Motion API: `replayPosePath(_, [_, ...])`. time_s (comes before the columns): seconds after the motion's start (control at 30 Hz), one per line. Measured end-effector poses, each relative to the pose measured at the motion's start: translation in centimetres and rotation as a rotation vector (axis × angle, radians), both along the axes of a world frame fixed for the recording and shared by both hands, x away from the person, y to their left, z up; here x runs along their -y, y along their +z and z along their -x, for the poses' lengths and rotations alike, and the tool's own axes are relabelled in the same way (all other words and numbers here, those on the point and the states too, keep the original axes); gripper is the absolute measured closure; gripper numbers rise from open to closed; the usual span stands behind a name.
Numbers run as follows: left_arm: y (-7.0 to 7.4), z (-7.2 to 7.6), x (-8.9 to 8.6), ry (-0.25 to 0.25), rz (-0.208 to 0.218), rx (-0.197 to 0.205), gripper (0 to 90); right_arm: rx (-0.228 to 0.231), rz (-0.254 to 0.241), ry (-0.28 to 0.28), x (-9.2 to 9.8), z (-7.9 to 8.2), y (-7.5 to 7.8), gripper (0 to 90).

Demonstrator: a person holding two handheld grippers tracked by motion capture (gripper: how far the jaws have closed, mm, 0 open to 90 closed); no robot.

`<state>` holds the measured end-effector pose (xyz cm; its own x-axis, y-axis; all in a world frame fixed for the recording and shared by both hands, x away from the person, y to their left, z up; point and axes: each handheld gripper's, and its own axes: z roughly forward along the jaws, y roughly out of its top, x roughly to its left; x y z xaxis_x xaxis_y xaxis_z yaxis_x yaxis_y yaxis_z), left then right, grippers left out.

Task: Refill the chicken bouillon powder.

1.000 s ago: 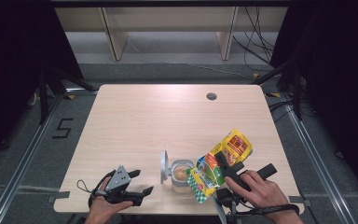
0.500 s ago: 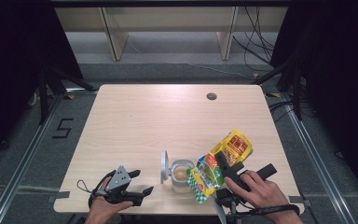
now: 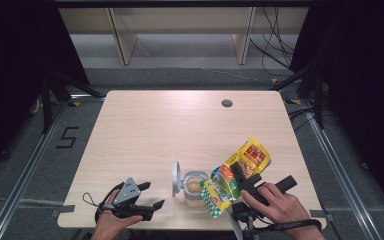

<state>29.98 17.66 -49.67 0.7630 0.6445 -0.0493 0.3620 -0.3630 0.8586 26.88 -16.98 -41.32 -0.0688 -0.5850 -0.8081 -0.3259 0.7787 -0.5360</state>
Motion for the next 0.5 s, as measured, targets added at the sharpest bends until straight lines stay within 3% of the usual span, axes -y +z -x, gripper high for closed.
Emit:
replayPosePath(0.13, [-0.07,0.09,0.21,0.004,0.032,-0.004,22.2,0.004,-0.006,-0.007,0.04,0.04,-0.05,53.7])
replayPosePath(0.23, [0.02,-0.01,-0.02,-0.001,-0.001,0.001,22.2,0.005,-0.018,0.005,-0.04,0.22,0.20,53.7])
replayPosePath(0.3, [-0.10,0.12,0.23,0.007,0.034,-0.003,22.2,0.013,-0.013,0.005,-0.15,0.30,0.16,53.7])
replayPosePath(0.37, [-0.03,0.08,0.14,0.002,0.023,0.000,22.2,0.012,-0.006,0.007,-0.18,0.28,0.11,53.7])
replayPosePath(0.4, [0.01,0.00,-0.02,-0.002,-0.003,0.001,22.2,0.012,-0.003,0.007,-0.16,0.24,0.07,53.9])
replayPosePath(0.5, [0.00,0.00,0.01,-0.001,0.002,0.001,22.2,0.004,-0.015,0.003,-0.03,0.19,0.09,54.1])
